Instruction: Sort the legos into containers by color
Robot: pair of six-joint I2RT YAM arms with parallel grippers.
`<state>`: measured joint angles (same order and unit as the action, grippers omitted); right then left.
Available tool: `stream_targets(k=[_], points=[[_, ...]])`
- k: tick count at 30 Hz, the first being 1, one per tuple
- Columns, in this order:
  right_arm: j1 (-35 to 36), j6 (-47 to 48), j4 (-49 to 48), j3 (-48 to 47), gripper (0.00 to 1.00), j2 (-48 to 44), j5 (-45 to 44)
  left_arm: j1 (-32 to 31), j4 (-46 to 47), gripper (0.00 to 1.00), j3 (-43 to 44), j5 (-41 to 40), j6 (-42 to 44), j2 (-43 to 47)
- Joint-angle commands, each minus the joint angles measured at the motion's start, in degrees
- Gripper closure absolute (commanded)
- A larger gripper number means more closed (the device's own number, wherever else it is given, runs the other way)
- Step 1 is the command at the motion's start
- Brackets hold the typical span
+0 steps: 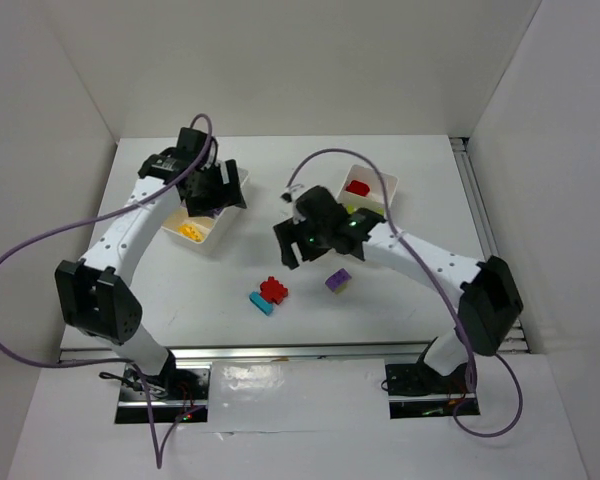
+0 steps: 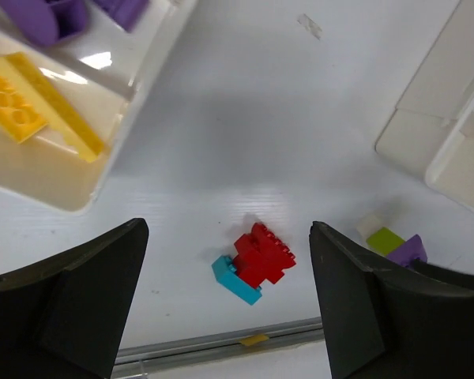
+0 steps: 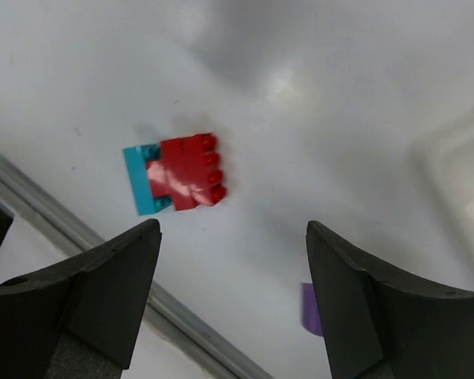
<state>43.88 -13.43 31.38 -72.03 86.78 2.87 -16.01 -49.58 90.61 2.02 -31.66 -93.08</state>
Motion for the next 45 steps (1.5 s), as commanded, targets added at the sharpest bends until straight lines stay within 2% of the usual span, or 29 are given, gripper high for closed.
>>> stream_targets(k=[1,5,6,9,11,12,15,19,22,31,39,43,45], points=[[5.8,1.1,0.2,-3.9,0.17,3.8,-2.2,1.9,-0.9,0.06,0.9,-2.8,-0.7,6.2],[6.5,-4.5,4.7,-3.9,0.14,3.2,-13.2,0.5,-2.6,0.06,2.3,-1.8,2.3,5.6],[4.7,-4.5,4.7,-2.9,0.14,2.5,-13.9,-0.3,-2.6,0.06,2.3,-1.8,2.3,5.1],[3.4,-5.4,5.6,0.5,0.13,-1.1,-11.8,-4.5,-4.0,0.06,-1.1,-1.0,3.0,5.1],[3.4,-3.5,3.6,2.6,0.13,-2.3,-8.3,-5.9,-4.0,0.06,-6.7,-1.0,2.4,5.9],[5.2,-2.9,2.3,2.6,0.13,-2.3,-5.9,-5.9,-4.0,0.06,-8.3,-1.0,1.3,6.4],[8.6,-0.5,2.3,1.5,0.13,2.2,-3.8,-2.6,-4.0,0.06,-12.7,-0.4,-1.0,9.5],[13.2,1.8,0.5,-0.5,0.12,8.4,-4.2,-0.8,-4.0,0.06,-13.3,-1.6,-2.5,14.5],[14.0,2.4,-1.0,-1.0,0.12,11.8,-5.5,0.3,-4.0,0.06,-12.1,-3.7,-3.1,16.5],[12.8,4.6,-3.1,-2.8,0.12,18.2,-6.5,2.6,-3.5,0.06,-13.2,-2.5,-2.5,17.4],[10.4,5.2,-7.8,-1.5,0.2,20.4,-3.2,3.7,-3.5,0.06,-13.8,-1.9,-2.5,17.4],[10.4,6.2,-9.1,-0.9,0.29,21.1,-1.8,4.3,-2.9,0.06,-13.8,-0.8,-2.5,17.4],[10.4,6.2,-9.1,-0.9,0.31,21.1,-1.1,4.8,-2.9,0.06,-13.8,-0.2,-1.9,16.9]])
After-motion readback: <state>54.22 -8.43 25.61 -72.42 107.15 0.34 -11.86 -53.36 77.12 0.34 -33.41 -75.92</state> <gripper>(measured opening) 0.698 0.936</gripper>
